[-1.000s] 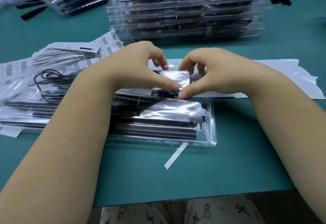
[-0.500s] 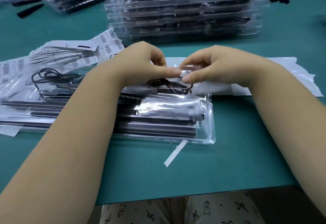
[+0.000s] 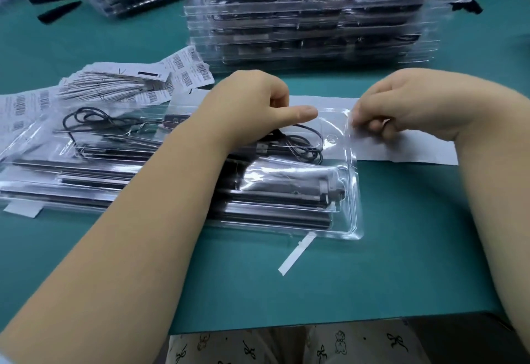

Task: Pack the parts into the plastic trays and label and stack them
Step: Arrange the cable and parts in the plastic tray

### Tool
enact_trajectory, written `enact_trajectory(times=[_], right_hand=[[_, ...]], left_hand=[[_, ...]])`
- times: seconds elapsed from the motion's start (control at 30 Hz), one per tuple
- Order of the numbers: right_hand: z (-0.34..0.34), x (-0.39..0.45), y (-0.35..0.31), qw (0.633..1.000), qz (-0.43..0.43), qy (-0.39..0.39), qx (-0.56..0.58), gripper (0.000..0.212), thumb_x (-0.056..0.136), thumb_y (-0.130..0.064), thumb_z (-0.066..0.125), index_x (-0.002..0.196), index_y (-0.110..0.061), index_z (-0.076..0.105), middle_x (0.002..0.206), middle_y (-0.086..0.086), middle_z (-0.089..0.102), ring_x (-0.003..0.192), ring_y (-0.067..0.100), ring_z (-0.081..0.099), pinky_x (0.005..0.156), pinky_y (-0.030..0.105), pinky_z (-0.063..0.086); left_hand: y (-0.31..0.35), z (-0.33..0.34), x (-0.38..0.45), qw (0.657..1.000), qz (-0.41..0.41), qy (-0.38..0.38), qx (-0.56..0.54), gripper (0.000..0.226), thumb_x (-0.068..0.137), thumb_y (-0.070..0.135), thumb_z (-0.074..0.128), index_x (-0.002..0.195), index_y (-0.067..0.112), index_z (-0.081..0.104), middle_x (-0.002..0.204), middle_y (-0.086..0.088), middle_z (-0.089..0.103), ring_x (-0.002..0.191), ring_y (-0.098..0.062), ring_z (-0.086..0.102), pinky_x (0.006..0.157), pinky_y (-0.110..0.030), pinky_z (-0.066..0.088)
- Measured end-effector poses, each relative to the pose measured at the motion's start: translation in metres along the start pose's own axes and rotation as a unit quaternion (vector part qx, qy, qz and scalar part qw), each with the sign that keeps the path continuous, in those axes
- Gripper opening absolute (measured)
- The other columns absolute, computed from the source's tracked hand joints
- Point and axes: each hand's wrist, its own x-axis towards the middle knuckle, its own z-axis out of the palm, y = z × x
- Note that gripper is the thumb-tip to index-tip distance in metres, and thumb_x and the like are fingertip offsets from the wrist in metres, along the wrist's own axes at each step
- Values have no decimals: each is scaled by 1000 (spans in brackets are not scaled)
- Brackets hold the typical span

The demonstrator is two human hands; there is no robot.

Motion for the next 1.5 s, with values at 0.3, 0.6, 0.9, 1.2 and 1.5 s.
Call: enact_trajectory(times=[0.3,0.6,0.9,1.2,1.5], right_hand=[[3,-12,-10,994,14,-104,-27,26,77,-22,70,53,-16,65,51,0,53,39,10,39,36,17,29],[6,-3,-9,1000,12,28,6,30,83,-17,54,54,-16,61,52,0,54,41,12,41,37,20,34],[-2,-2,1,992,-13,-19,128,14,83,1,63,90,-11,68,74,6,73,51,11,61,41,19,46],[8,2,2,991,-90,-83,-55,48,34,-49,80,78,-36,68,78,-16,54,65,8,50,65,29,46],[29,18,4,979,-201,-8,-45,64,33,-56,77,90,-38,55,115,-5,52,93,8,51,80,20,44]], left_hand=[[0,2,-1,999,47,0,0,25,95,39,52,89,22,70,74,13,61,76,-11,55,71,-31,45],[13,9,-3,987,151,36,47,21,93,25,53,102,23,71,90,8,61,81,-10,41,78,-34,42],[14,4,-5,985,94,-4,-143,12,87,22,58,86,30,68,78,22,61,73,-2,53,67,-15,40],[15,3,-3,974,70,-40,-210,21,94,16,54,80,31,58,77,16,59,70,-2,59,69,-12,45],[11,1,-2,969,86,-32,-229,18,95,14,55,85,27,63,87,6,67,81,-2,59,75,-13,43]])
